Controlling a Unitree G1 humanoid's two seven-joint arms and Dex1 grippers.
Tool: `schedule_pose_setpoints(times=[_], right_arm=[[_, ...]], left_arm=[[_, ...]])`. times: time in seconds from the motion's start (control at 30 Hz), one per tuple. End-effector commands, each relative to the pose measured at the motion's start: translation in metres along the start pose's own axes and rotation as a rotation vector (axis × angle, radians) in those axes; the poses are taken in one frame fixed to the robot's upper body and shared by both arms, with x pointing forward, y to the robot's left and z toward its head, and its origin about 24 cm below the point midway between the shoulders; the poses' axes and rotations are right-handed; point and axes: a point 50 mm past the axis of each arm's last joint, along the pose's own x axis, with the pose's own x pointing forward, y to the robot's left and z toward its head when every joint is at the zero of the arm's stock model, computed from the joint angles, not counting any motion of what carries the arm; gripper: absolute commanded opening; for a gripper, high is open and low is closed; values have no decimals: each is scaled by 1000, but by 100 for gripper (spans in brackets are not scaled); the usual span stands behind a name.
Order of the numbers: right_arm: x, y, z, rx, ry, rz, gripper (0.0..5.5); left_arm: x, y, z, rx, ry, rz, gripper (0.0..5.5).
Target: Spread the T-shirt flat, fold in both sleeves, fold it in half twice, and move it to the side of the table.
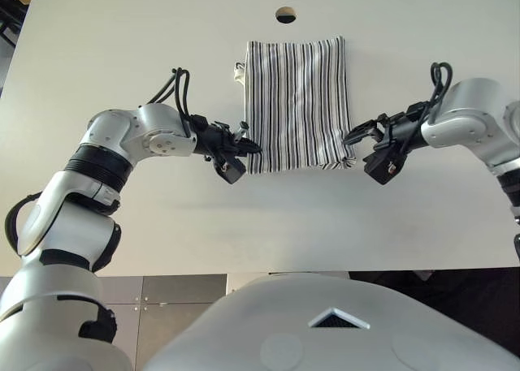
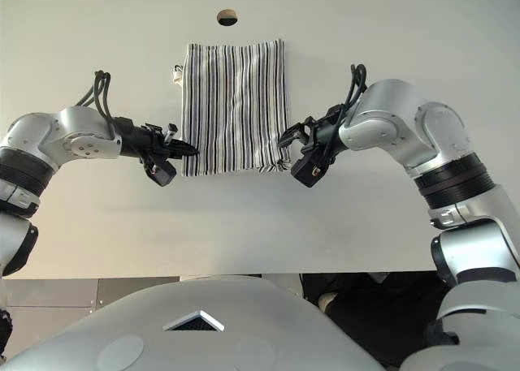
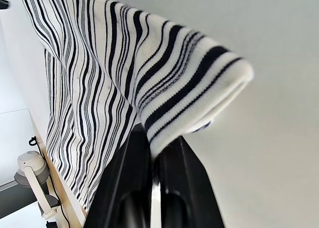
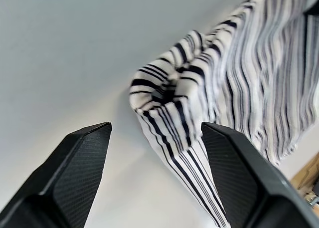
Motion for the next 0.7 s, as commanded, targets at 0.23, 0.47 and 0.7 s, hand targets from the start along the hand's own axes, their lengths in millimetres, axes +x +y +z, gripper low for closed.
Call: schedule_pose_setpoints(times=[0.23, 0.47, 0.7], right_arm=[[31, -1, -4, -22, 41, 62, 333], [36, -12, -9, 15, 58, 9, 333], [37, -5, 2, 78, -28, 38, 243]], left_arm=[[6, -33, 9, -31, -31, -168, 12], [7, -33, 12, -27, -42, -167, 12], [8, -33, 12, -25, -45, -166, 10]])
